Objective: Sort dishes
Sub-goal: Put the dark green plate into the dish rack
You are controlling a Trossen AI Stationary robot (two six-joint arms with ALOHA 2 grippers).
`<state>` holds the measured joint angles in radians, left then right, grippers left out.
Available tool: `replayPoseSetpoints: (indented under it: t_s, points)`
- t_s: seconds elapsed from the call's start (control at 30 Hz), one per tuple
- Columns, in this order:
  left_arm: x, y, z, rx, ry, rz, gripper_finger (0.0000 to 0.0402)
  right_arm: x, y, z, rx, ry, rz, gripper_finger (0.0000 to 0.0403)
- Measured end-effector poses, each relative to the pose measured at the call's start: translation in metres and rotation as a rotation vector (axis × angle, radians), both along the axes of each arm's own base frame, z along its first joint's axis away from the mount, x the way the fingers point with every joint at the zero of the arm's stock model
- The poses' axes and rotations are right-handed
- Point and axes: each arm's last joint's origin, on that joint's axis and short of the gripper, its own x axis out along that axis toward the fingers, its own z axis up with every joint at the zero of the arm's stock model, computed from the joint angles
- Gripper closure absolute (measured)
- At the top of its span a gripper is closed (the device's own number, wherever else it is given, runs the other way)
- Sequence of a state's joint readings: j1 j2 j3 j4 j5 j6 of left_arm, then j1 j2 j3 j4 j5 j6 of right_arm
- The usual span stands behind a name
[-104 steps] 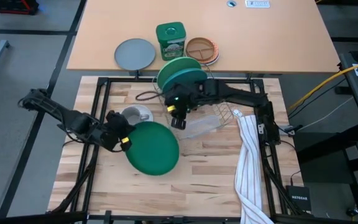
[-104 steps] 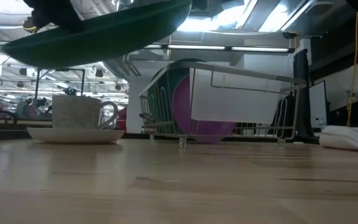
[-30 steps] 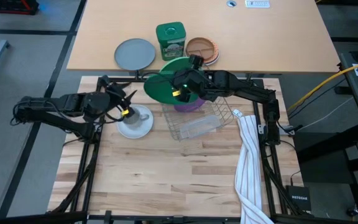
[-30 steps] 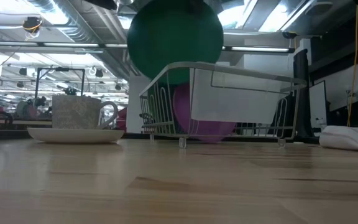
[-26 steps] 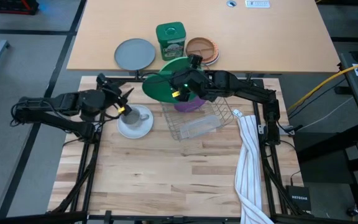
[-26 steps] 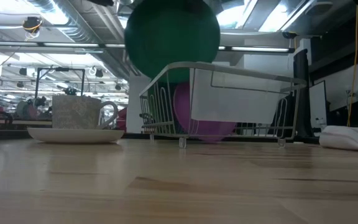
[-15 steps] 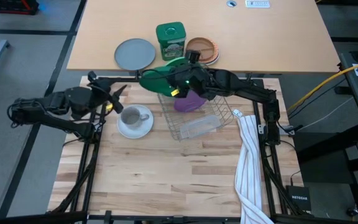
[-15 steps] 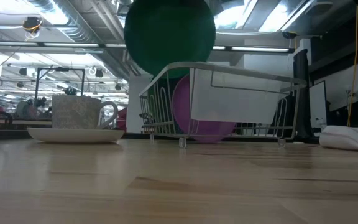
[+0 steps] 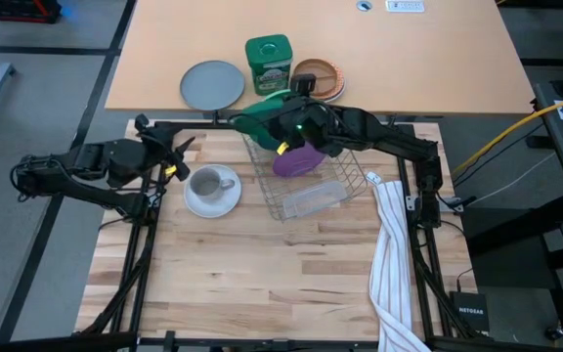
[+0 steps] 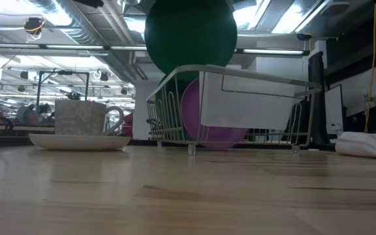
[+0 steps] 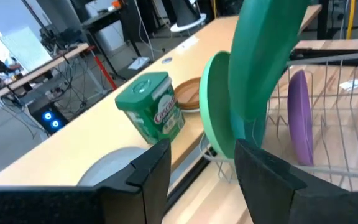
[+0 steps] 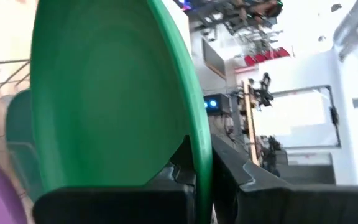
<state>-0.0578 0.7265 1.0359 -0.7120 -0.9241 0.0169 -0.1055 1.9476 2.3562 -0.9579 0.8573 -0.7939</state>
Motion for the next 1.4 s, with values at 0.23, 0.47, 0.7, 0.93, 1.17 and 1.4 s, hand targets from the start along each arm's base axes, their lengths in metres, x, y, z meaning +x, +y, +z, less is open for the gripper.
replayPoseSetpoints:
  t_s: [0.23, 0.47, 0.7, 0.93, 1.17, 1.4]
  points:
    - [-0.003, 0.000, -0.007, -0.037, 0.032, 0.018, 0.0235, -0.001, -0.002, -0.009, 0.068, 0.095, 0.107, 0.0382]
    - [-0.004, 0.000, -0.009, -0.050, 0.044, 0.026, 0.0235, -0.002, -0.028, -0.028, 0.105, 0.170, 0.063, 0.0383]
    - [-0.004, 0.000, -0.009, -0.050, 0.044, 0.026, 0.0235, -0.001, -0.049, -0.046, 0.170, 0.206, 0.066, 0.0383]
    - [-0.004, 0.000, -0.009, -0.049, 0.050, 0.026, 0.0235, 0.003, -0.056, -0.065, 0.190, 0.244, 0.059, 0.0382]
    - [-0.008, 0.000, -0.015, -0.059, 0.108, 0.035, 0.0235, 0.008, -0.057, -0.083, 0.203, 0.262, 0.077, 0.0382]
    - [-0.012, 0.001, -0.021, -0.096, 0.130, 0.062, 0.0235, 0.011, -0.057, -0.094, 0.207, 0.297, 0.099, 0.0382]
